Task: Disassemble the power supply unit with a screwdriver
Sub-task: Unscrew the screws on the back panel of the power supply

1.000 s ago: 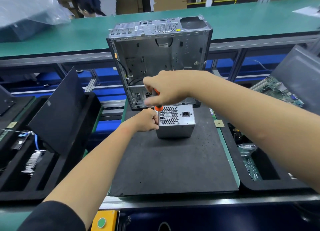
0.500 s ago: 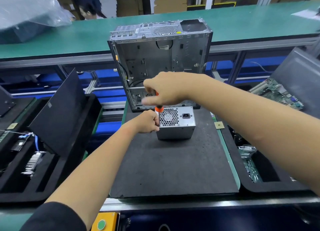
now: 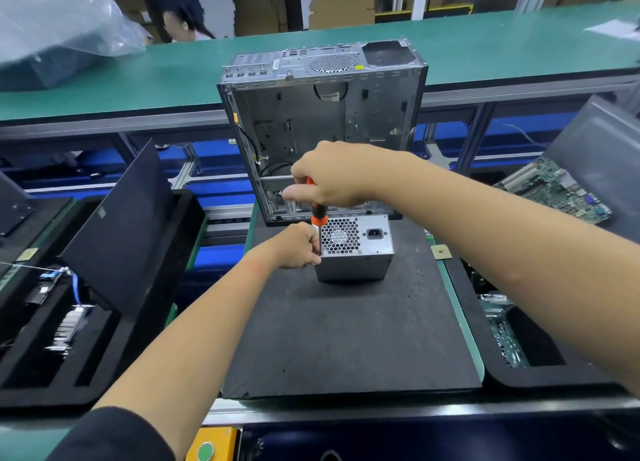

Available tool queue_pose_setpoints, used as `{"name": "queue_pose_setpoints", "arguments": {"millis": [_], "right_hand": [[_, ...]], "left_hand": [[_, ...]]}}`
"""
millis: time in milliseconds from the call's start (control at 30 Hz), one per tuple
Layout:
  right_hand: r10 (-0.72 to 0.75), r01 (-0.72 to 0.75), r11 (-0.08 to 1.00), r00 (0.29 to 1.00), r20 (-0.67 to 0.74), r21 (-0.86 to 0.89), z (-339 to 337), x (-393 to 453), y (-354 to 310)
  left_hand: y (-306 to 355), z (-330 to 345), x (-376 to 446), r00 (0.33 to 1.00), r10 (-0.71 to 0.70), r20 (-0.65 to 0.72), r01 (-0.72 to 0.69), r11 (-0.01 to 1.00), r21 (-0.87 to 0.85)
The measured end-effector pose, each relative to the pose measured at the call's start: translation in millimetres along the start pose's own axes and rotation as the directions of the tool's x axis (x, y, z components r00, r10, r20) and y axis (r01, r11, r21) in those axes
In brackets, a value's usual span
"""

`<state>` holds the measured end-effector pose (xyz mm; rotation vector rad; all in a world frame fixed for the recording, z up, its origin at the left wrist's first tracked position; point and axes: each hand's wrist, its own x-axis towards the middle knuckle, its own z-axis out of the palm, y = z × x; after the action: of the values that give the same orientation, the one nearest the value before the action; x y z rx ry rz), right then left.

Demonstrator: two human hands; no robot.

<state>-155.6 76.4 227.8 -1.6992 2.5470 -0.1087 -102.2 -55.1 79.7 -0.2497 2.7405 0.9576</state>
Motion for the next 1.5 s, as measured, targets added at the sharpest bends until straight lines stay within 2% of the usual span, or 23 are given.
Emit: {"name": "queue_pose_setpoints", "arguments": {"millis": [67, 233, 333, 467, 667, 833, 1067, 1200, 1300, 1367, 1500], "right_hand": [[-0.024, 0.024, 0.999, 1.000, -0.016, -0.022, 0.2, 1.6, 1.8], [-0.116, 0.106, 0.986, 0.990, 0.078, 0.129, -8.8, -5.5, 0.6], [-0.082, 0.074, 0.991, 0.994, 0.068, 0.107, -6.0, -4.4, 1.0], [-0.034, 0.034, 0.999, 0.999, 0.015, -0.007, 0.2, -0.2, 2.6], [-0.051, 0.047, 0.997, 0.997, 0.066, 0.058, -8.3, -2.2, 4.0], [-0.038, 0.029, 0.993, 0.997, 0.074, 0.114, -8.6, -2.1, 8.6], [0.045, -0.044, 0.994, 0.999, 0.004, -0.102, -1.7, 3.3, 13.5], [-0.070, 0.067, 0.997, 0.996, 0.055, 0.047, -8.0, 0.1, 7.9], [-0.100, 0.093, 0.992, 0.992, 0.082, 0.082, -12.1, -2.0, 4.0], [-0.078, 0.072, 0.996, 0.993, 0.093, 0.061, -9.7, -0.2, 4.2], [0.073, -0.074, 0.997, 0.995, 0.060, -0.001, -7.6, 6.6, 8.8]], "left_hand": [[-0.9, 0.7, 0.2, 1.000, -0.007, -0.003, 0.007, 1.000, -0.015], [-3.3, 1.1, -0.2, 1.000, -0.006, -0.019, 0.005, 0.999, -0.044], [-5.5, 1.8, 0.3, 1.000, 0.001, -0.023, -0.002, 0.999, -0.036], [-10.7, 2.1, -2.3, 0.998, 0.051, -0.045, -0.051, 0.999, -0.014], [-15.4, 6.0, -9.1, 0.975, 0.160, -0.153, -0.165, 0.986, -0.022], [-10.1, 7.0, -8.6, 0.962, 0.175, -0.207, -0.167, 0.984, 0.059], [-8.8, 11.2, -6.1, 0.968, 0.190, -0.167, -0.161, 0.972, 0.169], [-12.8, 12.0, -7.4, 0.950, 0.248, -0.188, -0.203, 0.951, 0.232], [-13.6, 11.2, -8.5, 0.946, 0.261, -0.193, -0.216, 0.950, 0.227], [-14.3, 11.0, -8.3, 0.951, 0.253, -0.179, -0.211, 0.951, 0.226], [-16.1, 12.7, -8.9, 0.956, 0.239, -0.168, -0.204, 0.958, 0.203]]}}
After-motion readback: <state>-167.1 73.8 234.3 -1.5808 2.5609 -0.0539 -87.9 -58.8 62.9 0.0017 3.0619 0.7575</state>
